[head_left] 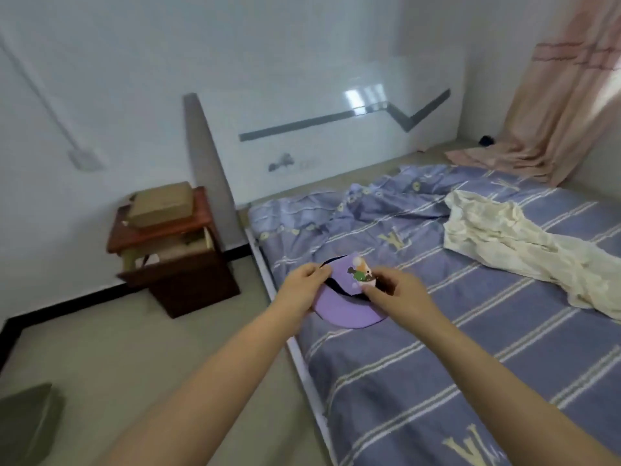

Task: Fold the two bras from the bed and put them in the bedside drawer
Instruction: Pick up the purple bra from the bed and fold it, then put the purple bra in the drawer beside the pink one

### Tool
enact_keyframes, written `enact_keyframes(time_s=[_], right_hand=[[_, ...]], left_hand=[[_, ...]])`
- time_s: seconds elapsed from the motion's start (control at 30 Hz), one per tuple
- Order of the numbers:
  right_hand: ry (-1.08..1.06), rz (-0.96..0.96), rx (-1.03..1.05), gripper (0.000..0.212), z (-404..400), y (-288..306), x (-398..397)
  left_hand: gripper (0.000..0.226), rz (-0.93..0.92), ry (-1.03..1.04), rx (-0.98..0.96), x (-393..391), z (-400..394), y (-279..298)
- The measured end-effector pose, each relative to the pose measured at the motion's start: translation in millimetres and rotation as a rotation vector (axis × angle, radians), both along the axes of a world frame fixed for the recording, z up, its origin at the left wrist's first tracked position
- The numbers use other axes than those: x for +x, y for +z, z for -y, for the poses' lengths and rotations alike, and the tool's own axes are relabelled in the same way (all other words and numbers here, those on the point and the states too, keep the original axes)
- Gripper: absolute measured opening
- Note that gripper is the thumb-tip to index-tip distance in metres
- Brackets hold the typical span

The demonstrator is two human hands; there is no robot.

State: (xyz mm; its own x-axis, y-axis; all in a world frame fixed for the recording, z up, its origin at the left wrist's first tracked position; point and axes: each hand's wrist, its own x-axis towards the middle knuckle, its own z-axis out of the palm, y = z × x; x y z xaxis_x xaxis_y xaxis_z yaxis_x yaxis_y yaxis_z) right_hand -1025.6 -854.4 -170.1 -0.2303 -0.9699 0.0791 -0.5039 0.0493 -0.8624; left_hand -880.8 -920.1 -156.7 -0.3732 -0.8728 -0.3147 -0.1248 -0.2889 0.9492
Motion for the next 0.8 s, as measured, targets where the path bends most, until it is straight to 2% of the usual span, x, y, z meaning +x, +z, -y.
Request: enact_keyframes(time_s=[0.07, 0.13, 0.2, 0.27, 0.37, 0.43, 0.5, 0.6, 0.73, 0.8], right_hand=[[0.08, 0.013, -0.018, 0.017, 51.9, -5.5, 48.2], [0.076, 0.111, -0.05, 0.017, 108.3, -10.6, 98.4], [0.064, 0.222, -0.051, 0.015, 161.6, -14.3, 149.7], [0.117, 0.284, -0.031, 0.016, 212.3, -17.8, 200.8], [0.165, 0.342, 0.07, 0.02, 275.6, -28.9, 263.9], [0.162, 0.409, 0.165, 0.022, 313.5, -41.1, 294.3], [0.178, 0.46, 0.241, 0.008, 350.5, -55.2, 318.1], [0.209, 0.489, 0.335, 0.024, 411.9, -81.9, 344.7], [0.221, 0.427, 0.419, 0.019, 511.3, -132.3, 371.7], [0.2, 0.493, 0.526, 0.019, 567.9, -164.3, 384.0]], left_hand=[[0.014, 0.061, 0.009, -0.055, 53.6, 38.2, -7.7], [0.022, 0.048, 0.041, -0.033, 106.8, 76.2, -15.9], [0.016, 0.032, 0.076, 0.015, 159.1, 110.4, -25.2], [0.007, 0.017, 0.13, 0.036, 210.1, 145.7, -34.6], [0.008, 0.012, 0.197, 0.061, 272.2, 192.4, -47.3], [0.01, 0.016, 0.247, 0.053, 300.6, 222.8, -60.3], [0.013, 0.037, 0.334, 0.029, 321.3, 256.5, -76.1], [0.012, 0.113, 0.447, 0.018, 343.5, 319.5, -103.6], [0.01, 0.216, 0.402, 0.113, 367.4, 414.7, -157.1], [0.019, 0.284, 0.394, 0.18, 383.0, 466.0, -186.3]])
